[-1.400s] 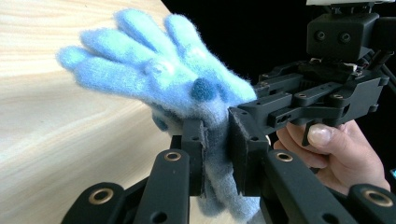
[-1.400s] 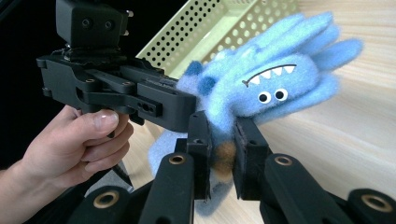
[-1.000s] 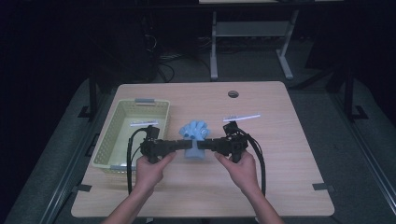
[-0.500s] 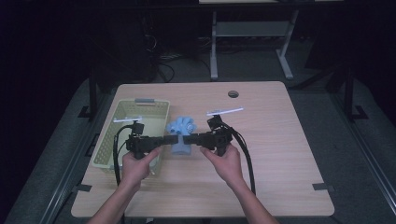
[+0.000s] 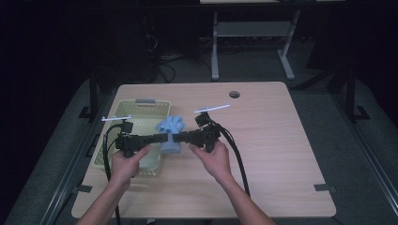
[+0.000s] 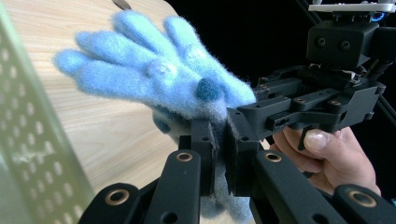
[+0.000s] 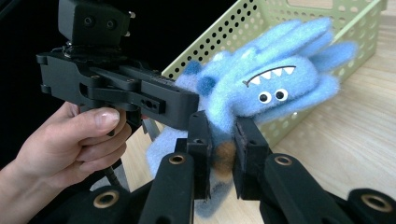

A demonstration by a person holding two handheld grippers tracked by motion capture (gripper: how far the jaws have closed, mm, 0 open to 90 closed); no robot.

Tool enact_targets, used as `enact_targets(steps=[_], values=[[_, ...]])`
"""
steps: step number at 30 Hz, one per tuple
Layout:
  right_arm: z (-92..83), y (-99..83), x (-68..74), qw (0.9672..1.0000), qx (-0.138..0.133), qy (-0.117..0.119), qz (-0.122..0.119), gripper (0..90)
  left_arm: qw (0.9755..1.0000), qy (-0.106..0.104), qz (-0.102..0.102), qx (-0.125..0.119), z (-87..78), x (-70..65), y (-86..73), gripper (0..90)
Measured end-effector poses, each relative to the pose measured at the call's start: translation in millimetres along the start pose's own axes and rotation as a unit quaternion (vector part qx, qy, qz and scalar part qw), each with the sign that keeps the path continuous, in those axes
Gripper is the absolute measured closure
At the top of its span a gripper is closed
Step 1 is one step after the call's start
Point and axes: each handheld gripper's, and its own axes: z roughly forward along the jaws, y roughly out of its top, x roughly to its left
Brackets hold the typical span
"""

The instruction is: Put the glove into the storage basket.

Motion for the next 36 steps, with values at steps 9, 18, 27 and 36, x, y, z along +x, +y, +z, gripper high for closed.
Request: enact_targets(steps=[9,18,27,36], values=[[13.4,9.6,5.3,0.9999,0.01,0.004,-0.007,78.7,1.0,0.007,-0.003,-0.006,-13.7,5.2,3.0,83.9],[28.5,19.5,13.1,0.9998,0.009,0.008,-0.015,78.6,0.9998,0.016,-0.001,-0.011,-29.2,8.4,9.1,84.1],[42.0,23.5,15.1,0.9997,0.014,0.014,-0.014,78.7,0.9996,0.025,-0.002,-0.009,-41.1,15.3,11.1,84.3],[58.1,28.6,15.5,0.9996,0.016,0.02,-0.011,78.3,0.9993,0.035,-0.008,-0.01,-51.2,24.5,13.6,84.3]])
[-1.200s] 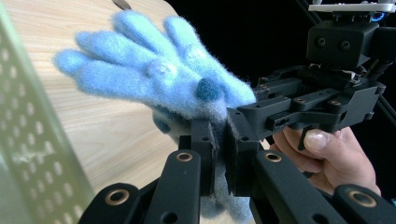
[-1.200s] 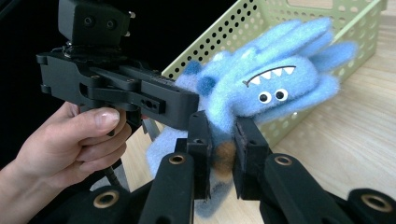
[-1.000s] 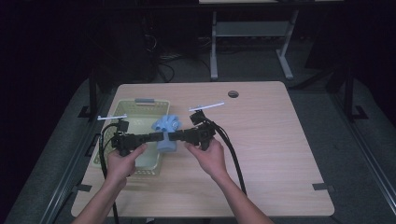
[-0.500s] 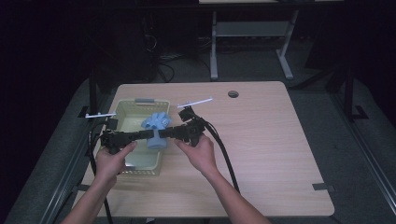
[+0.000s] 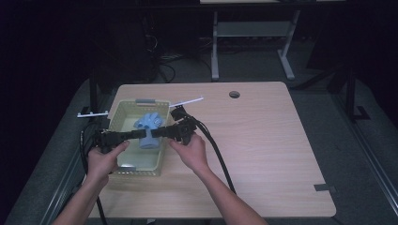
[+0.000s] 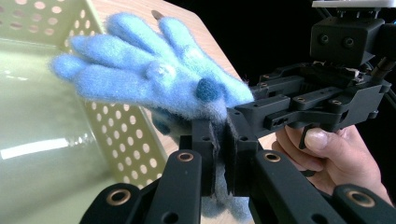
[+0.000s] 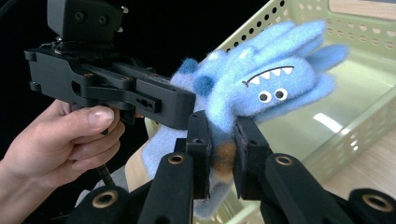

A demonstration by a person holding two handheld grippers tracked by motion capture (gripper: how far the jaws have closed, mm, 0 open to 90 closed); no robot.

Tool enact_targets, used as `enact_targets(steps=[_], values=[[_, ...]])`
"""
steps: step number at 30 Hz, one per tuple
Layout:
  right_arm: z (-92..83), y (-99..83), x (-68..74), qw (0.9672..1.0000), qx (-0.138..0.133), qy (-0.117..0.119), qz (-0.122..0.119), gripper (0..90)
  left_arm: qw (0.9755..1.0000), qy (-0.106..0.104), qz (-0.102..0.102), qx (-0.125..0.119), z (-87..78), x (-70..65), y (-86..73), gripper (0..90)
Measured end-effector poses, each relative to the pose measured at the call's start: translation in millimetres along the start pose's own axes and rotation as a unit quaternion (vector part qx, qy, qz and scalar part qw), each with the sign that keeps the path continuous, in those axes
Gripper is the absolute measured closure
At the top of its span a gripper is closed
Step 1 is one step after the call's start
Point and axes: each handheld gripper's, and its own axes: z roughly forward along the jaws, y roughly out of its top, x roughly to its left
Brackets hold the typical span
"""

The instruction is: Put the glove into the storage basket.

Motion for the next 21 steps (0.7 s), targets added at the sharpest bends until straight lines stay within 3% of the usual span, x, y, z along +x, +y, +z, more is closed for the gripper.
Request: enact_targets(steps=[12,21], values=[[16.9,0.7,-2.5,1.0,0.004,0.003,0.006,78.0,0.9998,0.009,-0.001,0.02,-7.7,13.4,1.9,84.4],[33.1,0.7,-3.6,0.9998,0.014,0.007,0.013,77.4,0.9994,0.017,-0.013,0.027,-15.5,25.3,1.7,84.4]])
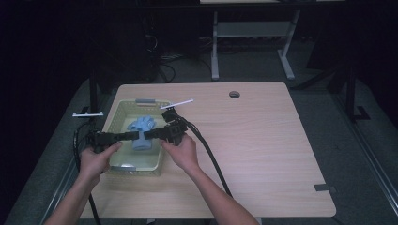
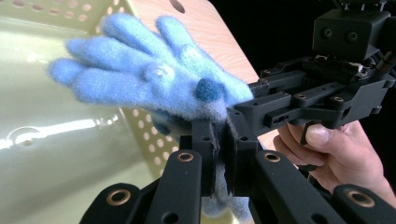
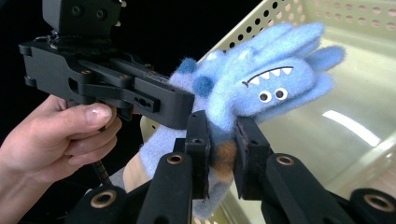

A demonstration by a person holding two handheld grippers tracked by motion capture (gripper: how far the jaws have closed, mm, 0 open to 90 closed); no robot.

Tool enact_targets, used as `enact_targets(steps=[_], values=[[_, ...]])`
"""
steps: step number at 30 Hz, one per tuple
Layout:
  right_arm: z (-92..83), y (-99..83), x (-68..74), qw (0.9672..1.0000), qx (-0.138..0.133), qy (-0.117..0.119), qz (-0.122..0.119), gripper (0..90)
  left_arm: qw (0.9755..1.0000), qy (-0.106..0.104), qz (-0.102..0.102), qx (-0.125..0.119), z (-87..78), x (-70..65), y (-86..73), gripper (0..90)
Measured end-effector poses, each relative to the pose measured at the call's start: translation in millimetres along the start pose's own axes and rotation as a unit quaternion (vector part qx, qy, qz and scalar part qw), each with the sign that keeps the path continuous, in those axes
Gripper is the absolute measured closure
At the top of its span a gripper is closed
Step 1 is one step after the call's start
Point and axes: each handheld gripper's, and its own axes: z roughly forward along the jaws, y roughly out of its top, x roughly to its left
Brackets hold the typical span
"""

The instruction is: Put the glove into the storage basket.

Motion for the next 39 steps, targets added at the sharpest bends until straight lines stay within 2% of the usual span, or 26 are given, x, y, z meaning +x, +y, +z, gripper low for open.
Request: enact_targets(steps=[8,13,19,21,22,27,30,33,34,35,36,39], values=[[19.7,-0.8,-3.5,0.9998,0.018,0.003,0.009,76.4,0.9995,0.027,0.005,0.017,-5.9,6.9,-0.9,84.4],[29.7,-2.6,-6.5,0.9993,0.035,0.001,0.008,76.2,0.9986,0.039,-0.003,0.035,-6.7,16.5,-5.9,84.5],[43.5,-5.5,-8.5,0.9977,0.068,-0.008,0.003,75.2,0.9965,0.059,-0.004,0.058,-6.0,23.5,-9.6,84.5],[48.7,-6.2,-9.4,0.9967,0.08,-0.012,0.0,75.1,0.9952,0.07,0.001,0.068,-5.2,25.0,-10.0,84.6],[48.7,-6.2,-9.4,0.9967,0.08,-0.012,0.0,75.1,0.9952,0.07,0.001,0.068,-5.2,25.0,-10.0,84.6],[53.2,-6.6,-10.5,0.9951,0.096,-0.023,-0.003,74.5,0.9921,0.095,0.011,0.081,-3.5,26.3,-11.3,84.6],[53.2,-6.8,-11.2,0.9949,0.098,-0.024,-0.002,74.1,0.9916,0.098,0.004,0.084,-3.4,29.5,-12.9,84.7],[52.6,-6.8,-11.1,0.9942,0.103,-0.031,-0.005,73.9,0.9889,0.111,0.001,0.099,-2.5,34.7,-15.8,84.7],[51.3,-6.5,-10.9,0.994,0.104,-0.032,-0.007,73.6,0.987,0.12,0.003,0.107,-1.8,36.2,-16.4,84.7],[50.4,-6.1,-10.2,0.9941,0.103,-0.034,-0.006,73.2,0.9829,0.138,0.003,0.122,0.7,38.2,-17.7,84.7],[50.4,-6.1,-10.2,0.9941,0.103,-0.034,-0.006,73.2,0.9829,0.138,0.003,0.122,0.7,38.2,-17.7,84.8],[47.6,-5.4,-8.9,0.9945,0.098,-0.035,-0.009,72.5,0.9773,0.158,0.001,0.142,4.5,39.2,-18.2,84.7]])
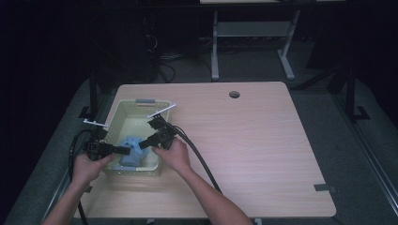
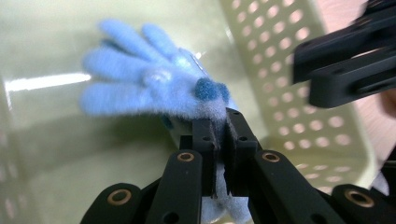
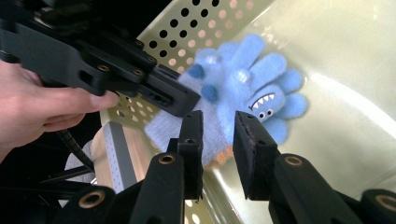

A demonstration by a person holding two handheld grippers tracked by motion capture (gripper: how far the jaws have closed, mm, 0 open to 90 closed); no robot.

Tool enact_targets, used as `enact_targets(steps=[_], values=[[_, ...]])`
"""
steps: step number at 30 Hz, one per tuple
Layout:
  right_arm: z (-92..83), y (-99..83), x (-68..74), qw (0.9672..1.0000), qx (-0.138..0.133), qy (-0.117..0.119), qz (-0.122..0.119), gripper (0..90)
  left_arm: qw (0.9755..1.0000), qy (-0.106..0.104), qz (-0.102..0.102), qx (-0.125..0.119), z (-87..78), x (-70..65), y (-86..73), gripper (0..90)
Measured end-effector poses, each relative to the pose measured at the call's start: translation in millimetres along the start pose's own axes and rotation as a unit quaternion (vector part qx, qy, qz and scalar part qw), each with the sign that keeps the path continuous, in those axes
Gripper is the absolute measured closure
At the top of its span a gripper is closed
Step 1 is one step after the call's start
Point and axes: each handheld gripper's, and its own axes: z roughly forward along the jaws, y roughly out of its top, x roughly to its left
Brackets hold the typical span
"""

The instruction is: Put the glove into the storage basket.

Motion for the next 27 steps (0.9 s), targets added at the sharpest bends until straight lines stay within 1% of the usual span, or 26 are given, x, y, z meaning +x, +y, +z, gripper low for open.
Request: enact_targets(steps=[2,5,6,7,8,9,10,12,13,15,16,18,19,20,21,22,23,24,25,26,27], values=[[-1.7,0.1,1.2,1.0,-0.001,-0.001,-0.002,72.3,0.9998,0.016,0.007,0.013,2.6,-1.4,1.3,84.6],[-3.7,0.2,1.9,1.0,-0.001,-0.003,-0.005,71.9,0.999,0.027,0.01,0.032,7.3,-3.0,2.9,83.1],[-4.5,-0.1,2.3,1.0,-0.002,-0.005,-0.005,71.4,0.9983,0.037,0.014,0.042,10.1,-3.4,4.0,78.5],[-4.5,-0.1,2.3,1.0,-0.002,-0.005,-0.005,71.4,0.9983,0.037,0.014,0.042,10.1,-3.4,4.0,76.2],[-5.1,-0.1,2.4,1.0,-0.001,-0.004,-0.007,71.4,0.9982,0.042,0.007,0.041,12.3,-4.8,4.5,76.2],[-5.9,-0.3,2.9,1.0,-0.003,-0.005,-0.008,71.2,0.998,0.046,0.005,0.043,12.9,-4.5,5.1,70.4],[-7.6,-0.4,3.2,0.9999,-0.003,-0.007,-0.011,71.1,0.9973,0.057,0.0,0.045,13.5,-4.2,5.9,61.2],[-10.0,-0.5,4.2,0.9999,-0.005,-0.008,-0.012,71.1,0.9965,0.068,0.0,0.049,12.7,-4.0,7.1,60.0],[-11.1,-0.7,4.7,0.9998,-0.006,-0.01,-0.013,71.0,0.9965,0.068,0.0,0.049,12.7,-4.0,7.1,59.5],[-14.5,-0.8,5.6,0.9997,-0.008,-0.013,-0.017,70.8,0.996,0.075,0.001,0.049,9.9,-4.5,8.3,60.5],[-16.4,-1.0,6.1,0.9997,-0.01,-0.013,-0.018,70.8,0.9962,0.079,-0.001,0.038,6.2,-4.8,9.8,60.9],[-18.3,-1.1,6.3,0.9996,-0.011,-0.016,-0.019,70.8,0.9962,0.08,-0.001,0.034,4.3,-4.8,10.6,61.5],[-20.3,-1.3,6.3,0.9996,-0.012,-0.015,-0.02,70.8,0.996,0.082,0.003,0.034,1.4,-4.6,11.9,61.8],[-22.4,-1.8,5.8,0.9995,-0.016,-0.015,-0.023,70.8,0.9961,0.083,0.005,0.029,-0.5,-5.0,12.5,63.0],[-24.1,-2.1,5.6,0.9993,-0.019,-0.017,-0.025,70.8,0.9963,0.082,0.006,0.024,-1.4,-5.9,12.8,66.9],[-25.3,-2.4,5.4,0.9993,-0.021,-0.017,-0.026,70.8,0.9963,0.081,0.011,0.025,-1.7,-6.8,13.2,70.1],[-27.2,-2.7,5.6,0.9994,-0.021,-0.017,-0.023,70.8,0.996,0.083,0.011,0.031,0.0,-8.1,13.8,72.3],[-29.4,-3.2,5.3,0.9992,-0.026,-0.018,-0.023,70.8,0.9944,0.091,0.02,0.049,4.9,-10.1,14.9,74.4],[-30.6,-3.2,4.8,0.9992,-0.025,-0.018,-0.027,70.8,0.9944,0.091,0.02,0.049,4.9,-10.1,14.9,74.9],[-30.6,-3.2,4.8,0.9992,-0.025,-0.018,-0.027,70.8,0.993,0.096,0.028,0.064,8.8,-11.0,15.7,74.9],[-33.2,-3.5,6.0,0.9992,-0.027,-0.017,-0.023,70.8,0.9919,0.1,0.029,0.072,12.6,-12.0,16.5,75.6]])
